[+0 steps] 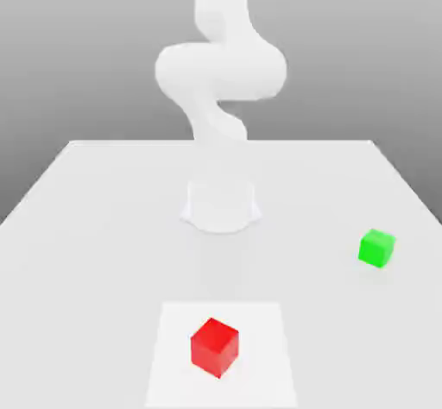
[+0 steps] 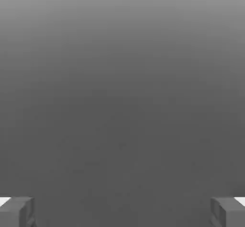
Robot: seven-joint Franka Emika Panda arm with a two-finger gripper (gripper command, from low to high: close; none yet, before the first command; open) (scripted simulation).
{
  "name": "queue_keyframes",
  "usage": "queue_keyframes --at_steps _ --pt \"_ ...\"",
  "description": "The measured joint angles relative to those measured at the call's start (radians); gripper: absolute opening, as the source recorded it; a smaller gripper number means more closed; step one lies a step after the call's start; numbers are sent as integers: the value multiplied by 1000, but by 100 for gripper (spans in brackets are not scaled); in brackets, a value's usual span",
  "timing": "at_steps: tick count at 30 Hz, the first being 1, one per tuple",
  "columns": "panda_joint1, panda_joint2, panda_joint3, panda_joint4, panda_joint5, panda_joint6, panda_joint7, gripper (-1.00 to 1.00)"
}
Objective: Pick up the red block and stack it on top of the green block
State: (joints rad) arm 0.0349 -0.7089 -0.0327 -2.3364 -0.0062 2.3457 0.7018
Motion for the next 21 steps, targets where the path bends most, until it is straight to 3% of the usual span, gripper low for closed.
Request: queue_keyframes --at_steps 12,21 --pt "140 440 -148 -176 15 221 -507 0" --pt "155 767 -167 -305 54 384 -902 0"
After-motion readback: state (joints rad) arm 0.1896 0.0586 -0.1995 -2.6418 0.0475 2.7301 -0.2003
